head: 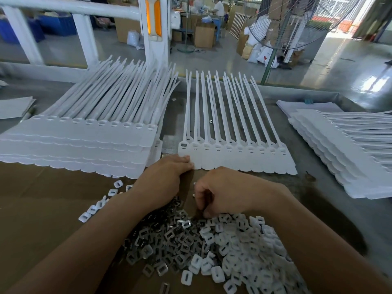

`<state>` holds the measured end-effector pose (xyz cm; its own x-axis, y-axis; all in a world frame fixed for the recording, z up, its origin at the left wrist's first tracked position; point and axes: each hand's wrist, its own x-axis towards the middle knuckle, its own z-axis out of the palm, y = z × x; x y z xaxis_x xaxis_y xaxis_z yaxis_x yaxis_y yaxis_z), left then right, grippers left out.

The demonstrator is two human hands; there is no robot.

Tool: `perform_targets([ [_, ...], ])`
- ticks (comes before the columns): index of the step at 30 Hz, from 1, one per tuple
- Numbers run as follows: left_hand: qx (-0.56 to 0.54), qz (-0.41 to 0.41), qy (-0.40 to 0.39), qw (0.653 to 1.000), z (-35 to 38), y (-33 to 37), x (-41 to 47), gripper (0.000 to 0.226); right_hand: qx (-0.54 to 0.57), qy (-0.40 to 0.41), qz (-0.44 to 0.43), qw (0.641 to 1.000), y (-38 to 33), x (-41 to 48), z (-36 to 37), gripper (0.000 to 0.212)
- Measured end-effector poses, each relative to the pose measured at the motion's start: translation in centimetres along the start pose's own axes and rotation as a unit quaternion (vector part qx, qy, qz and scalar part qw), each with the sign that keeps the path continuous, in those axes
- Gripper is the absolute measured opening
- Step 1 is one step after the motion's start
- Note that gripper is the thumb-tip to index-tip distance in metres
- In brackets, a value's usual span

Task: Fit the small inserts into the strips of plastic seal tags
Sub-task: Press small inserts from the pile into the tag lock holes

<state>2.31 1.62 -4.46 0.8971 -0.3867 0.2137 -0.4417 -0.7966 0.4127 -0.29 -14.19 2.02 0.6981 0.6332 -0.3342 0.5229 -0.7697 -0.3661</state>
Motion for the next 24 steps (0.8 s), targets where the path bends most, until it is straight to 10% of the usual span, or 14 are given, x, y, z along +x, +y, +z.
perform_targets([
  [24, 0.027, 0.036, 0.008, 0.999, -0.3, 0.3, -0.3, 0.050, 0.199, 0.277, 0.129, 0.931, 3.4, 4.2, -1.7, 0.017],
])
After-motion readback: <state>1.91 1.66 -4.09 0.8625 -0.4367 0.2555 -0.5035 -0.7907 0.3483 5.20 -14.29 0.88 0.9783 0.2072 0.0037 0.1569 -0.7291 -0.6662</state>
